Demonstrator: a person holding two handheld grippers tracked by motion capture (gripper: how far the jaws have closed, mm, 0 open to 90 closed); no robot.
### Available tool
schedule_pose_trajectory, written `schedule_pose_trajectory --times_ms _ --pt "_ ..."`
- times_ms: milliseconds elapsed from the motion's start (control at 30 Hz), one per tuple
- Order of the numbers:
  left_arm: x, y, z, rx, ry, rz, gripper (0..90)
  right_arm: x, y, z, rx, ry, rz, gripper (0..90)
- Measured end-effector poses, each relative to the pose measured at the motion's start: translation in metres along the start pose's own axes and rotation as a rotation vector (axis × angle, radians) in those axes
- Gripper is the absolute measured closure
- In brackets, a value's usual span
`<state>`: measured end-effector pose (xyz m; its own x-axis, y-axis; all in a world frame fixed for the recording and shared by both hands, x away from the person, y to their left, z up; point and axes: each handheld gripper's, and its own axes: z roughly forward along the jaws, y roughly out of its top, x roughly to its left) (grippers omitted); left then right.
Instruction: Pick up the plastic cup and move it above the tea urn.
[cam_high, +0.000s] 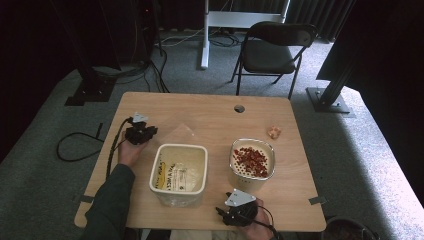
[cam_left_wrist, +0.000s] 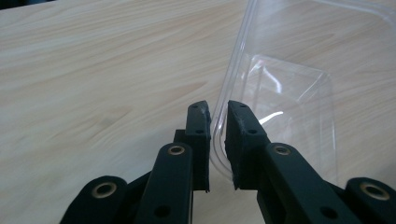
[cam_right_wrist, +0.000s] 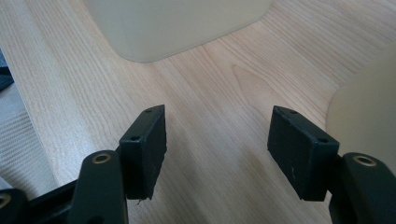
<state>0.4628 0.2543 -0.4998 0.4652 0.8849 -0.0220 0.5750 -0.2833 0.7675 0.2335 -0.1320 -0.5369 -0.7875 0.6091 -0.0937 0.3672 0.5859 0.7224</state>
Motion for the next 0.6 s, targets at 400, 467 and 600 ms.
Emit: schedule_pose_trajectory --times_ms 400,467,600 --pt "0.028 -0.05 -0.054 -0.042 0.042 -0.06 81.1 -0.007 -0.01 -0.014 0.018 -0.029 0.017 37.7" --pt "0.029 -0.054 -0.058 -0.046 0.044 -0.058 81.0 -0.009 -0.014 -0.02 0.014 -0.042 0.022 37.6" --pt "0.025 -0.053 -0.054 -0.028 0.046 -0.035 71.5 -0.016 -0.023 -0.033 0.015 -0.078 0.054 37.6"
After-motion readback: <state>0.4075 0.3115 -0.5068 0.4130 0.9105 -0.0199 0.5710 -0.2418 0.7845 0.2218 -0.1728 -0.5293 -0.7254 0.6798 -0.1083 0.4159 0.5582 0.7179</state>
